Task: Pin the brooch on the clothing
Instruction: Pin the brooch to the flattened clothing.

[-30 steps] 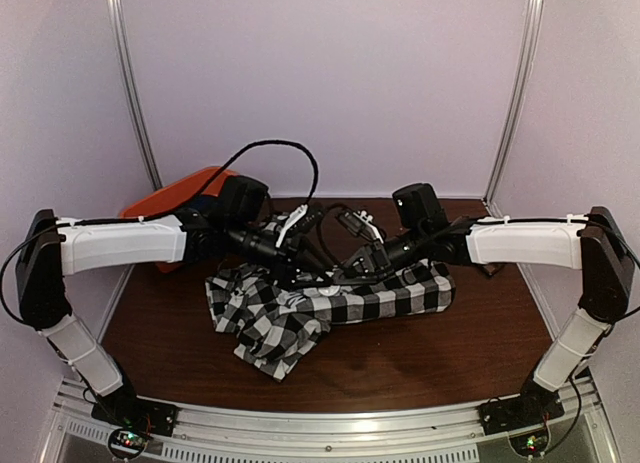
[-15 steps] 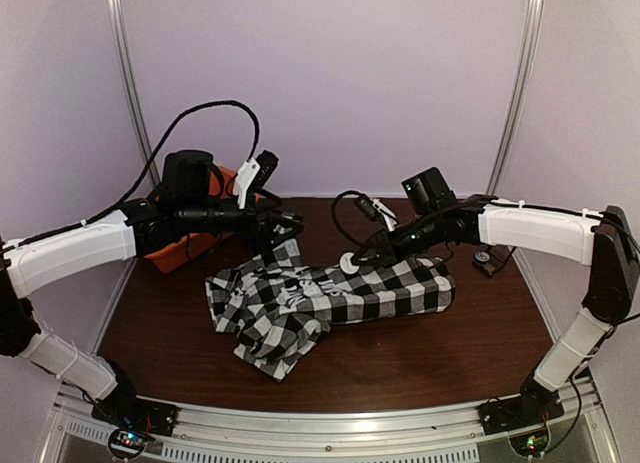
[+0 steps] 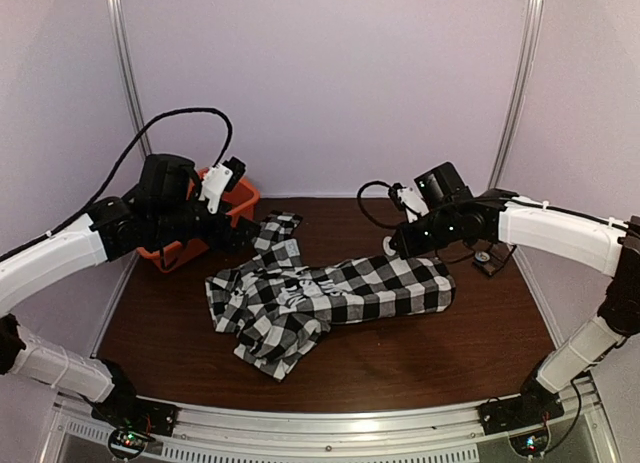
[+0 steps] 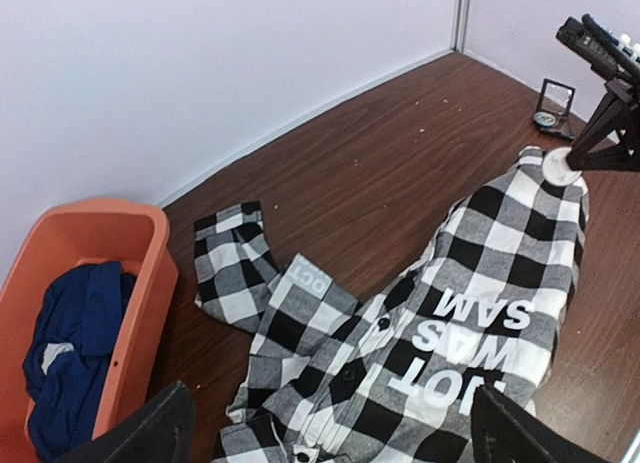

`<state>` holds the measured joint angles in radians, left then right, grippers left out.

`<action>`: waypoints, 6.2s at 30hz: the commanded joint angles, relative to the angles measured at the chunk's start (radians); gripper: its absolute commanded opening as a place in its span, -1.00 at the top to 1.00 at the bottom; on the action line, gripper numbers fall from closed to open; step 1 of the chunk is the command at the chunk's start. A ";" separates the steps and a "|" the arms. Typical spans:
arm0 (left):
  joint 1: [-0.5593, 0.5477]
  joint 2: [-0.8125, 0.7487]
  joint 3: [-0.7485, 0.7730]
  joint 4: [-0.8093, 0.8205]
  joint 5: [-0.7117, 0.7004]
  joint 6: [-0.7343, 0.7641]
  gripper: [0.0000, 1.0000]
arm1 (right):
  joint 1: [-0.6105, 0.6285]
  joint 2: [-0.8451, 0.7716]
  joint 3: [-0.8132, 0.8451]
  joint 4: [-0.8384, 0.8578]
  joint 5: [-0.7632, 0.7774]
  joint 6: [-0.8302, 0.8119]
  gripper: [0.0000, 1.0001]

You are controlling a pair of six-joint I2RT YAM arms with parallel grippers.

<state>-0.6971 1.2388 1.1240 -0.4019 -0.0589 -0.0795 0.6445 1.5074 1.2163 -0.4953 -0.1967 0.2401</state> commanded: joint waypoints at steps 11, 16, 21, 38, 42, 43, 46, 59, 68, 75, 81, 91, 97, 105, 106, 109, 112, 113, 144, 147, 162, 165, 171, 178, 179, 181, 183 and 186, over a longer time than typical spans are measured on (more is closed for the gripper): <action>0.049 -0.076 -0.144 0.076 -0.071 0.030 -0.95 | -0.001 -0.097 -0.090 -0.056 0.446 0.155 1.00; 0.147 -0.098 -0.148 0.105 0.055 -0.016 -0.95 | -0.001 -0.165 -0.123 -0.042 0.428 0.100 1.00; 0.182 -0.052 -0.133 0.094 0.137 -0.023 -0.95 | -0.002 -0.174 -0.147 -0.026 0.440 0.079 1.00; 0.176 -0.114 -0.169 0.102 0.172 -0.034 -0.96 | -0.003 -0.172 -0.146 0.006 0.355 0.035 1.00; 0.147 -0.084 -0.153 0.063 0.108 -0.026 -0.95 | -0.001 -0.144 -0.084 -0.006 0.338 0.044 1.00; 0.140 -0.080 -0.150 0.044 0.088 -0.020 -0.95 | 0.000 -0.132 -0.060 -0.010 0.327 0.048 1.00; 0.130 -0.090 -0.160 0.046 0.074 -0.014 -0.95 | 0.000 -0.096 0.036 -0.028 0.349 0.060 1.00; 0.129 0.019 -0.241 0.234 0.192 0.040 -0.95 | 0.003 -0.049 0.162 -0.133 0.480 0.099 1.00; 0.054 -0.114 -0.200 0.155 0.222 -0.004 -0.95 | 0.041 -0.227 -0.071 0.026 0.487 0.258 1.00; 0.032 -0.088 -0.171 0.110 0.247 0.067 -0.95 | 0.130 -0.228 -0.086 -0.119 0.543 0.239 1.00; -0.032 -0.073 -0.150 0.110 0.105 0.159 -0.96 | 0.206 -0.137 0.022 -0.173 0.587 0.178 1.00; -0.231 0.039 -0.044 0.017 -0.086 0.330 -0.95 | 0.324 0.037 0.197 -0.177 0.559 0.203 0.97; -0.233 0.042 -0.176 0.113 -0.061 0.311 -0.95 | 0.328 0.082 0.236 -0.131 0.534 0.301 1.00; -0.233 0.038 -0.216 0.208 -0.071 0.274 -0.95 | 0.326 0.102 0.203 0.023 0.552 0.393 1.00; -0.233 0.042 -0.220 0.213 -0.081 0.274 -0.95 | 0.323 0.107 0.203 0.037 0.542 0.395 1.00; -0.231 0.059 -0.228 0.232 -0.067 0.272 -0.95 | 0.314 0.117 0.186 0.110 0.451 0.374 1.00; -0.230 0.079 -0.235 0.250 -0.033 0.271 -0.95 | 0.314 0.126 0.174 0.165 0.411 0.386 1.00; -0.231 0.087 -0.237 0.252 -0.028 0.273 -0.95 | 0.314 0.132 0.175 0.171 0.403 0.402 1.00; -0.233 0.297 -0.174 0.247 0.212 0.212 0.06 | 0.348 0.169 0.059 0.052 0.211 0.646 1.00; -0.234 0.298 -0.176 0.248 0.220 0.210 0.18 | 0.353 0.193 0.078 0.044 0.199 0.661 1.00; -0.234 0.324 -0.155 0.223 0.233 0.197 0.61 | 0.375 0.234 0.124 0.015 0.177 0.694 1.00; -0.234 0.318 -0.157 0.230 0.229 0.193 0.76 | 0.378 0.251 0.137 0.000 0.166 0.696 1.00; -0.235 0.321 -0.158 0.237 0.247 0.186 1.00 | 0.386 0.269 0.127 0.026 0.130 0.716 1.00; -0.244 0.315 -0.159 0.236 0.250 0.184 1.00 | 0.390 0.281 0.122 0.049 0.112 0.729 1.00; -0.244 0.314 -0.159 0.237 0.255 0.182 1.00 | 0.391 0.287 0.123 0.047 0.114 0.729 1.00; -0.246 0.312 -0.159 0.239 0.261 0.180 1.00 | 0.392 0.298 0.125 0.047 0.112 0.731 1.00; -0.247 0.312 -0.159 0.242 0.267 0.175 1.00 | 0.394 0.308 0.127 0.046 0.111 0.732 1.00; -0.246 0.309 -0.161 0.247 0.267 0.172 1.00 | 0.398 0.319 0.127 0.043 0.114 0.733 1.00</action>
<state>-0.9329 1.5589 0.9413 -0.1993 0.1791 0.0986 1.0237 1.7927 1.3354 -0.4526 -0.0784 0.9733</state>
